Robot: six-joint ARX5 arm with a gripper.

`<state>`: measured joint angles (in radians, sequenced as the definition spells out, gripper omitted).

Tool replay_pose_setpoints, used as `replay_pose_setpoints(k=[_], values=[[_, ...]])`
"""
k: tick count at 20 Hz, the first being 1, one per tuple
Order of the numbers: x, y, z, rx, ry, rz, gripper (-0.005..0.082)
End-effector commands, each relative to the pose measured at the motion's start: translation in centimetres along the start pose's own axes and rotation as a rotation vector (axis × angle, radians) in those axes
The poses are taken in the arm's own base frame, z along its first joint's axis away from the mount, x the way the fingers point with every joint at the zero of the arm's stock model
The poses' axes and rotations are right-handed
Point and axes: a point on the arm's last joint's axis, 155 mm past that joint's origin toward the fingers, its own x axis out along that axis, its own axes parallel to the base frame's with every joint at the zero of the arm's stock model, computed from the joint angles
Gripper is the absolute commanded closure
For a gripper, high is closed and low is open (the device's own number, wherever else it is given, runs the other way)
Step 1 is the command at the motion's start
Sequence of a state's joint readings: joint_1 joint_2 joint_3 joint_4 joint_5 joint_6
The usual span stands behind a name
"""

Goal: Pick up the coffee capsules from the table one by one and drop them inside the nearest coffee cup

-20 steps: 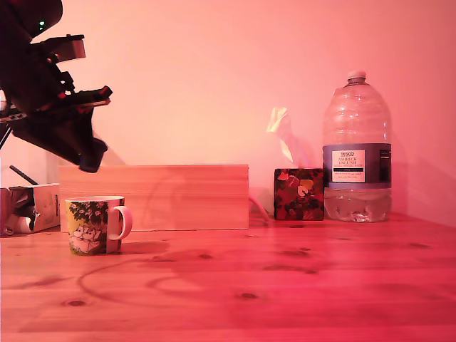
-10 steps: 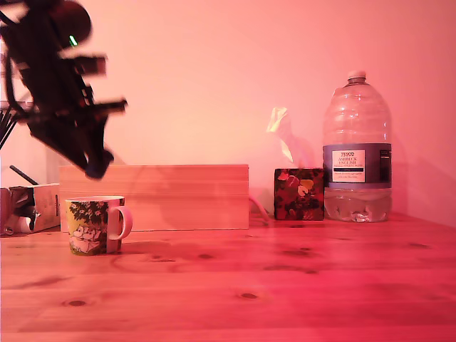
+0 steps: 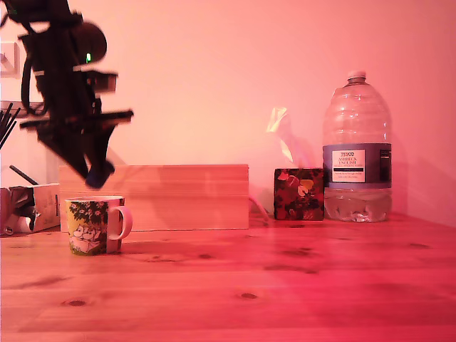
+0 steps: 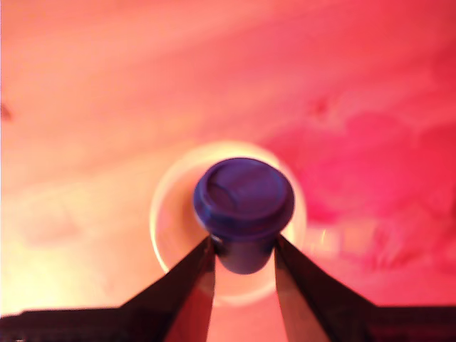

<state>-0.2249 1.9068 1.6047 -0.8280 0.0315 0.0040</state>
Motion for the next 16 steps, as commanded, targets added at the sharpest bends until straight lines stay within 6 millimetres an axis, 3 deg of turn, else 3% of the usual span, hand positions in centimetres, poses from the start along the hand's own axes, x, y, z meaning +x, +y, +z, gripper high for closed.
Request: replay_pose_setpoints(k=[1,14,15,16], values=[[1.20,0.38,-0.72,-0.003,0.030,0.003,0.0604],[1.19,0.32,-0.98,-0.003,0.040,0.001,0.0588],[1.19,0.17,-1.17,-0.004,0.047,-0.007,0.0488],[1.18,0.12,-1.23,-0.001,0.050,-0.010,0.0324]])
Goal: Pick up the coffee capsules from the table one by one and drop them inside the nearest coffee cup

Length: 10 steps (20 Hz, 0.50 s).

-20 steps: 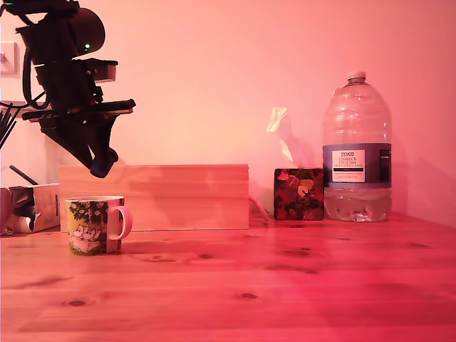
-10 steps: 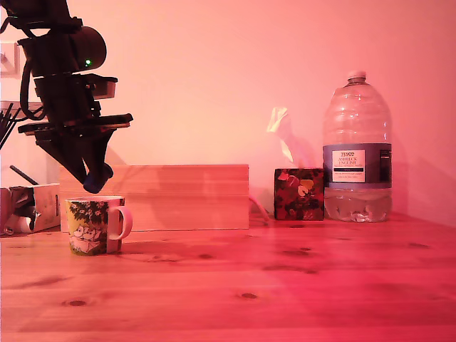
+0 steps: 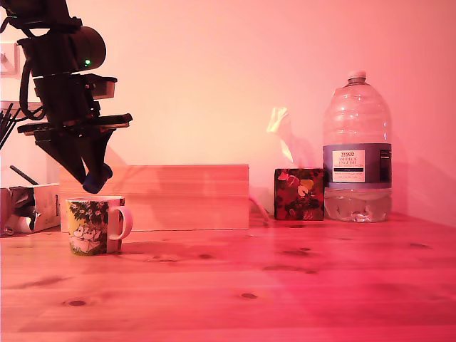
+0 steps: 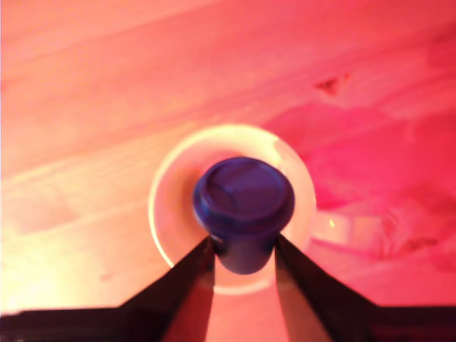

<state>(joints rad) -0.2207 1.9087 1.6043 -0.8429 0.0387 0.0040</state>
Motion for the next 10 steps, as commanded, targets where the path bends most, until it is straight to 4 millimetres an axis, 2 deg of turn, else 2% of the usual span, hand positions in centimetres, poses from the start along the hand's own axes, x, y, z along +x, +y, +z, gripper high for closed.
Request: replay_pose_setpoints(k=[1,2,4,8,10], values=[[1.1,0.1,-0.7,0.004,0.030,-0.002,0.0172],[1.1,0.2,-0.6,0.019,0.025,-0.002,0.0113],[1.1,0.2,-0.1,0.024,0.007,-0.003,0.0117],[1.0,0.1,1.2,0.030,-0.048,-0.007,0.0196],[0.5,-0.2,1.9,0.043,-0.080,-0.015,0.0265]])
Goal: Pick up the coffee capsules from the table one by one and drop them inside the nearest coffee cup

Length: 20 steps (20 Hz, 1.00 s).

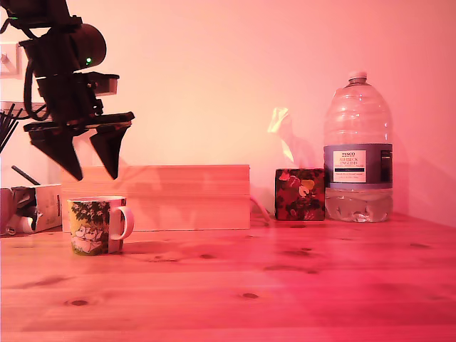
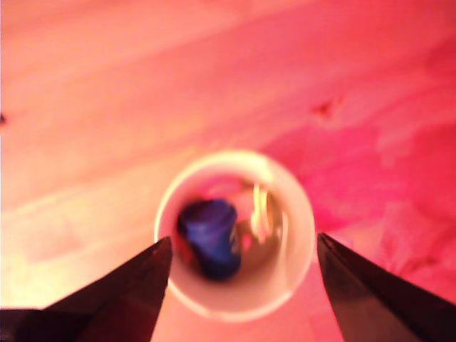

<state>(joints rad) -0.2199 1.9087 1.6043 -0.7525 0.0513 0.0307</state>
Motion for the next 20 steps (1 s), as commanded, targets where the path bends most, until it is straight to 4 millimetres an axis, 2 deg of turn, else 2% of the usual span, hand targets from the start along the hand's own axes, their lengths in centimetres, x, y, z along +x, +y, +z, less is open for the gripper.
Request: replay_pose_setpoints(k=[1,4,7,8,14,20], values=[[0.3,-0.2,0.1,0.017,-0.010,-0.006,0.0303],[-1.6,-0.4,1.6,0.032,-0.094,-0.004,0.0459],[-3.6,-0.5,2.2,0.036,-0.182,0.000,0.0721],[-4.1,-0.5,2.3,0.038,-0.219,0.001,0.0780],[-9.0,-1.3,1.1,0.058,-0.490,-0.016,0.0793],[-13.0,-2.2,-2.0,0.072,-0.648,-0.046,0.0793]])
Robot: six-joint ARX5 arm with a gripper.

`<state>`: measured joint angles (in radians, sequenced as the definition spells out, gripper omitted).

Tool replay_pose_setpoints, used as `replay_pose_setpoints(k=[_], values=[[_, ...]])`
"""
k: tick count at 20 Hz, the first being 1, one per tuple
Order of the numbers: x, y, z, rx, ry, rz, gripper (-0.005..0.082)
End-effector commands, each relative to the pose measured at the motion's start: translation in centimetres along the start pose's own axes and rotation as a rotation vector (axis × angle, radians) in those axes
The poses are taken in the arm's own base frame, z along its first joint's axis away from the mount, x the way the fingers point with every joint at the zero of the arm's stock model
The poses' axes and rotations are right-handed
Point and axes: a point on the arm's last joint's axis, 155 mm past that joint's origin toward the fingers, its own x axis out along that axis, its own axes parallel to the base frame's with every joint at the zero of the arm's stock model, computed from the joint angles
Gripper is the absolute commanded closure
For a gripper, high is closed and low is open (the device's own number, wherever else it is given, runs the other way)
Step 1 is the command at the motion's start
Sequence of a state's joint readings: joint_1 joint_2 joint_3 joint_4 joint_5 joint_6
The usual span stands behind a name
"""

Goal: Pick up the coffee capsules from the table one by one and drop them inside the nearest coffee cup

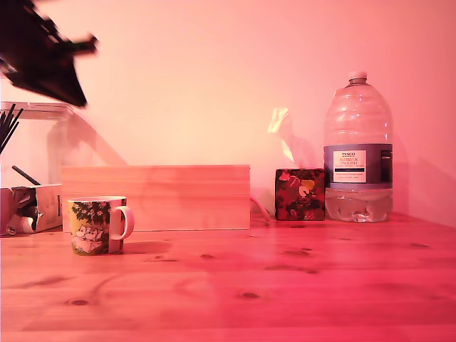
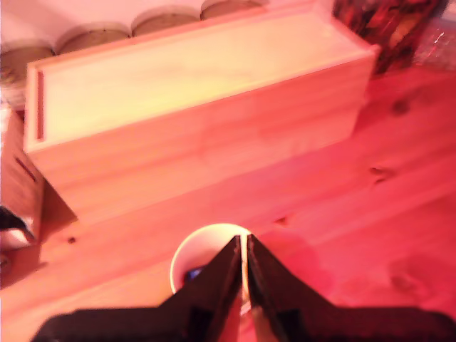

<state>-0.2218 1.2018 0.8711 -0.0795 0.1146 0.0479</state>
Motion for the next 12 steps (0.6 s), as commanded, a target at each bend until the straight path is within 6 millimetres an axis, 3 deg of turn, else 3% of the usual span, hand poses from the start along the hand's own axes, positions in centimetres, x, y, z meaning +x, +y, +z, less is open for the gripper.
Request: replay_pose_setpoints(k=[1,9,12], values=[[-0.9,-0.4,-1.0,-0.020,-0.026,-0.011,0.0793],[-5.1,-1.1,-5.6,-0.075,-0.089,-0.010,0.0793],[-5.9,-1.2,-6.1,-0.080,-0.095,-0.010,0.0793]])
